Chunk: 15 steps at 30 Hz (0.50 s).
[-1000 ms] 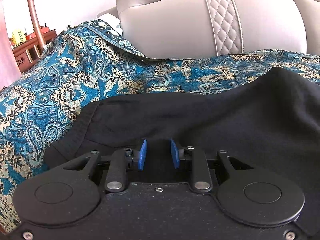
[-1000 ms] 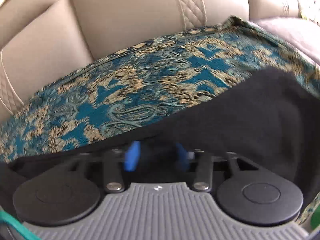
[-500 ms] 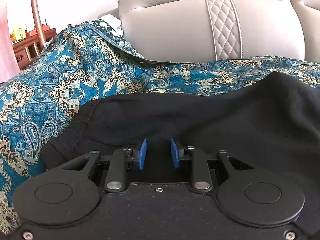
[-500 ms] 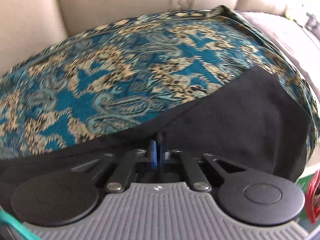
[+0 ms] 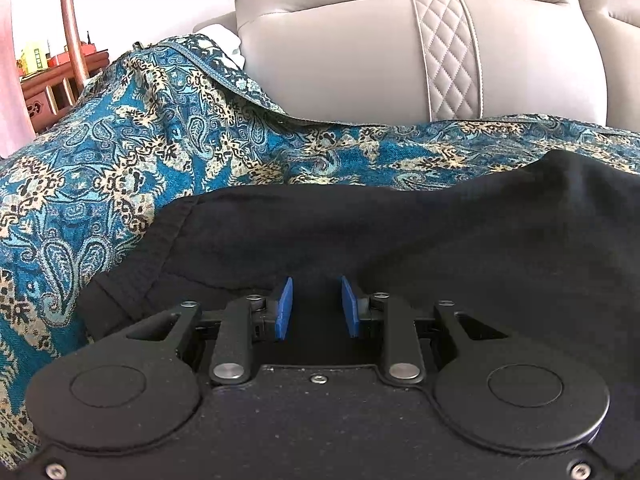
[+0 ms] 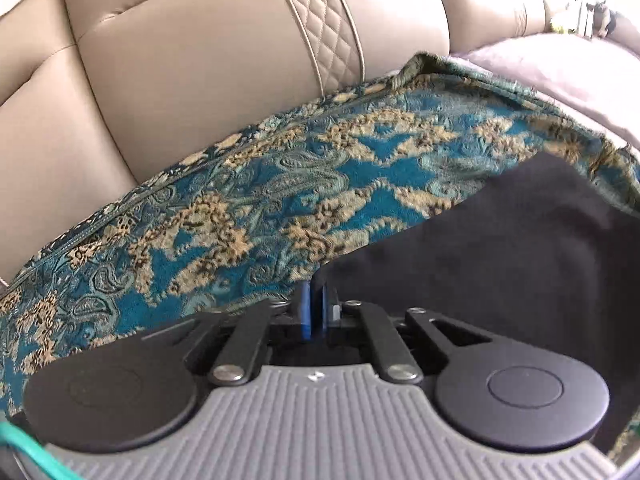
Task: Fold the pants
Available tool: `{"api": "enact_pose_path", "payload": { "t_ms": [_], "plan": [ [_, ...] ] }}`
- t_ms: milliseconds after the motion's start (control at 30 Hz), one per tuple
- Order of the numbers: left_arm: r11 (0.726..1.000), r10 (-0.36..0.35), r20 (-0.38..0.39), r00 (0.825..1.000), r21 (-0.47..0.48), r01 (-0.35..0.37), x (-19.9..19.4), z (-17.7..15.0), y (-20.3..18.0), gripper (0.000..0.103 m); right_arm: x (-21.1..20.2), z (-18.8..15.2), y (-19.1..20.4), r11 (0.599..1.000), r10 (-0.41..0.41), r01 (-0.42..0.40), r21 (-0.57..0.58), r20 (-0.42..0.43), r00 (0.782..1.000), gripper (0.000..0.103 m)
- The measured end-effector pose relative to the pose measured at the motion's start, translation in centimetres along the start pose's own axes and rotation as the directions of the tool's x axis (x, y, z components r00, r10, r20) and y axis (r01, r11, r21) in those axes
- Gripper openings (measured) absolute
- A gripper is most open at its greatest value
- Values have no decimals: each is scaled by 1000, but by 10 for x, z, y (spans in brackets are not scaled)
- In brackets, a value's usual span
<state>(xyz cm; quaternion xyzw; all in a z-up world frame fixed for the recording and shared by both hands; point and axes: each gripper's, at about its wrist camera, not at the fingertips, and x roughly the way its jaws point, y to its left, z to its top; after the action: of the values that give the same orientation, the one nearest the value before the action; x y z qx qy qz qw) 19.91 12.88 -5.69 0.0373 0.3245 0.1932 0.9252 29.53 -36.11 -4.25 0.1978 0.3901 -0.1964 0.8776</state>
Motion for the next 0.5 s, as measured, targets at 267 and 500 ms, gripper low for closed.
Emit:
{"api": "enact_pose_path", "payload": {
  "t_ms": [267, 500],
  "plan": [
    [1000, 16, 0, 1000, 13, -16, 1, 0, -3, 27, -64, -26, -86, 998, 27, -41, 55, 224, 974, 62],
    [999, 47, -26, 999, 21, -46, 3, 4, -9, 27, -62, -32, -200, 942, -265, 227, 248, 135, 955, 61]
  ]
}}
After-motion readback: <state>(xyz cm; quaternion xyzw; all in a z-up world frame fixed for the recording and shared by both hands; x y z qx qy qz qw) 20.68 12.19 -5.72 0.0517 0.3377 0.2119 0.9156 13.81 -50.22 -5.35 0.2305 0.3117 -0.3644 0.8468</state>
